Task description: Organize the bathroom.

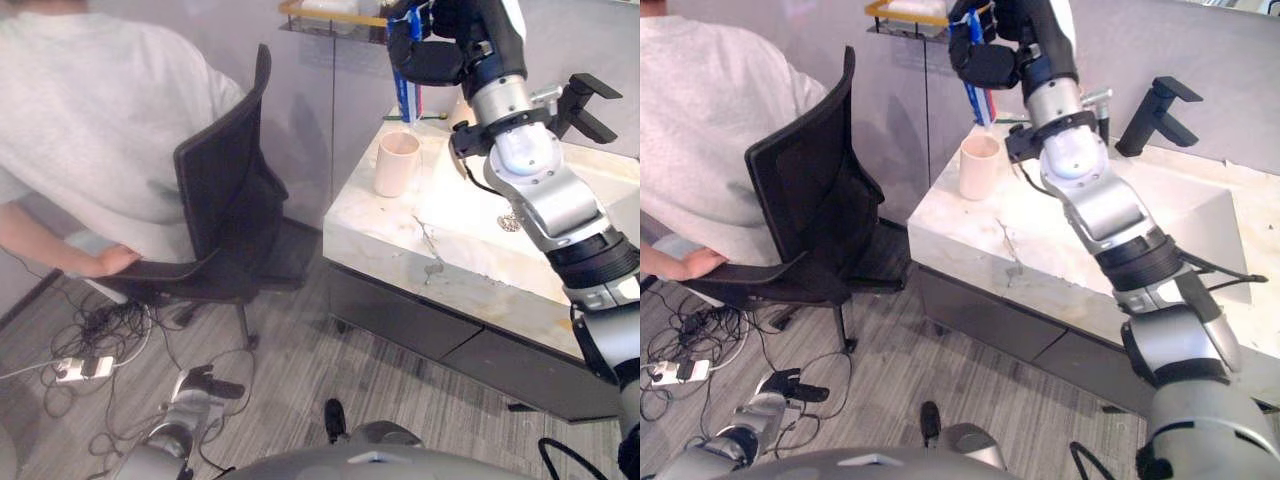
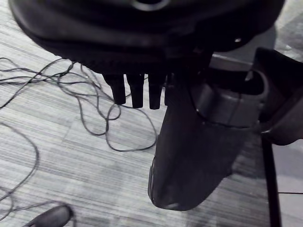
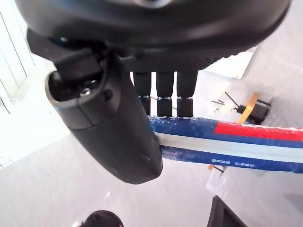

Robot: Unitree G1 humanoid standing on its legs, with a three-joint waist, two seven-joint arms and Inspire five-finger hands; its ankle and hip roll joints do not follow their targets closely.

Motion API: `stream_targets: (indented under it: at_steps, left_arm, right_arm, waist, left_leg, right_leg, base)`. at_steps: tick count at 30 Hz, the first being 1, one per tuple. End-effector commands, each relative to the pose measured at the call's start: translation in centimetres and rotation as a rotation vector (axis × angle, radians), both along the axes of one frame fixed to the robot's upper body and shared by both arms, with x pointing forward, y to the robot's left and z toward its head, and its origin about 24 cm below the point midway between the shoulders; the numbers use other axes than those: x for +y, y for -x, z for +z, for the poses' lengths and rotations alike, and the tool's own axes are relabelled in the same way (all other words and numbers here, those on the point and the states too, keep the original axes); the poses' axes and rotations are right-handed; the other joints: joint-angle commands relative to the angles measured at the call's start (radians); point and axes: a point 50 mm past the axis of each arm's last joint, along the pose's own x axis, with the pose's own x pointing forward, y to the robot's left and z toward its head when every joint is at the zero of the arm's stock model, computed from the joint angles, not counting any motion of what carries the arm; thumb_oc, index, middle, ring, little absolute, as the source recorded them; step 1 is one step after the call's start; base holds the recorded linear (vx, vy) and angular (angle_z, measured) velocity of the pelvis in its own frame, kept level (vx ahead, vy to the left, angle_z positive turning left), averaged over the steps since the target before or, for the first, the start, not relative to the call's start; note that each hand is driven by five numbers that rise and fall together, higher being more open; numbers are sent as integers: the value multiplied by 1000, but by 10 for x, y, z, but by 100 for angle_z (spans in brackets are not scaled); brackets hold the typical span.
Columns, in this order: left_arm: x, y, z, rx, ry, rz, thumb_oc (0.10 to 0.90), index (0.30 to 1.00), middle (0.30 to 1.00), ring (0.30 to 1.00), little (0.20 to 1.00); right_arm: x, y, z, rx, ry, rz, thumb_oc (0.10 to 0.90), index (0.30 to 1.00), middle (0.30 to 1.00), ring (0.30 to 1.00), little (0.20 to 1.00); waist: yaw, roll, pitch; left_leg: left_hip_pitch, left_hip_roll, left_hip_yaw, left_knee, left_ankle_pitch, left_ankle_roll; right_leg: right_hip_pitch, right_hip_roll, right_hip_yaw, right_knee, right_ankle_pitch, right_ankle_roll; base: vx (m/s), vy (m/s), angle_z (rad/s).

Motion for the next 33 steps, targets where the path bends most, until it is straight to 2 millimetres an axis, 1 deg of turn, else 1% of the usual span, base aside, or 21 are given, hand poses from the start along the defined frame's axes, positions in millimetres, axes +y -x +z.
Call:
stream_targets:
  at_steps: [1, 4, 6, 10, 11, 13, 18, 20, 21, 23, 25, 32, 33]
  left_arm:
    - [27, -1, 11, -6, -124, -33, 800, 900, 900, 900, 900]
    - [25, 5, 8, 6, -123, -40, 800, 900, 900, 900, 900]
    - [26, 9, 7, 17, -127, -37, 800, 900, 900, 900, 900]
    - [35, 23, 5, 57, -145, -30, 800, 900, 900, 900, 900]
    - [35, 24, 5, 58, -146, -30, 800, 900, 900, 900, 900]
    - [41, 34, 4, 79, -152, -22, 800, 900, 900, 900, 900]
    - [45, 43, 3, 105, -161, -22, 800, 900, 900, 900, 900]
    - [45, 43, 3, 107, -163, -25, 800, 900, 900, 900, 900]
    - [46, 48, 2, 122, -158, -26, 800, 900, 900, 900, 900]
    - [47, 50, 2, 128, -157, -32, 800, 900, 900, 900, 900]
    - [46, 51, 1, 137, -152, -40, 800, 900, 900, 900, 900]
    - [46, 55, 0, 146, -145, -40, 800, 900, 900, 900, 900]
    - [46, 55, 0, 146, -144, -35, 800, 900, 900, 900, 900]
  right_arm:
    - [8, 22, 76, -345, -145, 51, 400, 300, 300, 300, 300]
    - [6, 17, 74, -344, -156, 30, 400, 300, 300, 300, 300]
    - [3, 15, 74, -343, -162, 19, 400, 300, 300, 300, 300]
    - [-2, 10, 74, -339, -151, -26, 400, 300, 300, 300, 300]
    - [-2, 10, 74, -340, -150, -28, 400, 300, 300, 300, 300]
    - [-11, 9, 74, -346, -144, -54, 400, 300, 300, 300, 300]
    - [-25, 10, 76, -358, -119, -105, 400, 300, 300, 300, 300]
    - [-27, 10, 76, -357, -121, -109, 400, 300, 300, 300, 300]
    - [-40, 10, 76, -353, -128, -140, 400, 300, 300, 300, 300]
    - [-45, 9, 76, -352, -137, -149, 400, 300, 300, 300, 300]
    - [-53, 9, 75, -348, -147, -168, 400, 300, 300, 300, 300]
    - [-62, 7, 68, -322, -139, -185, 400, 300, 300, 300, 300]
    - [-65, 6, 63, -303, -142, -190, 400, 300, 300, 300, 300]
  waist:
    - [57, -36, -65]
    - [77, -36, -69]
    - [82, -33, -71]
    - [99, -29, -74]
    - [99, -29, -75]
    - [105, -20, -74]
    - [106, -14, -75]
    - [106, -13, -75]
    - [104, -11, -78]
    - [104, -10, -79]
    - [103, -7, -80]
    - [99, -4, -83]
    - [98, -3, -83]
  left_leg:
    - [50, -3, 40, -113, 110, -5]
    - [45, 1, 44, -137, 127, -5]
    - [44, 4, 52, -149, 135, -4]
    - [25, 1, 51, -158, 152, -4]
    - [25, 1, 51, -159, 153, -4]
    - [14, -2, 51, -163, 160, -4]
    - [8, -5, 53, -165, 162, -2]
    - [8, -6, 53, -166, 162, -2]
    - [7, -10, 51, -167, 162, -1]
    - [5, -11, 49, -167, 161, -1]
    - [0, -15, 47, -162, 159, 0]
    - [-7, -21, 44, -151, 155, 2]
    - [-7, -22, 44, -149, 152, 4]
  right_leg:
    - [-21, -57, -59, 85, -142, 207]
    - [4, -56, -55, 74, -155, 207]
    - [15, -56, -51, 68, -160, 207]
    - [37, -55, -37, 63, -176, 204]
    - [37, -55, -37, 63, -176, 204]
    - [42, -57, -30, 68, -186, 205]
    - [51, -58, -18, 73, -197, 206]
    - [51, -58, -17, 73, -197, 206]
    - [56, -57, -8, 73, -202, 207]
    - [56, -57, -5, 75, -204, 208]
    - [58, -55, 3, 78, -208, 207]
    - [62, -53, 15, 85, -216, 205]
    - [63, -53, 18, 85, -217, 205]
  base:
    - [112, -15, -11]
    - [106, 6, 1]
    - [113, 17, 4]
    - [109, 14, 5]
    - [89, 24, 1]
    - [90, 35, -1]
    - [73, 20, -3]
    - [54, 6, -4]
    - [86, 6, 0]
    - [70, 4, 1]
    - [60, -1, -3]
    - [44, -3, -5]
    - [36, -9, -5]
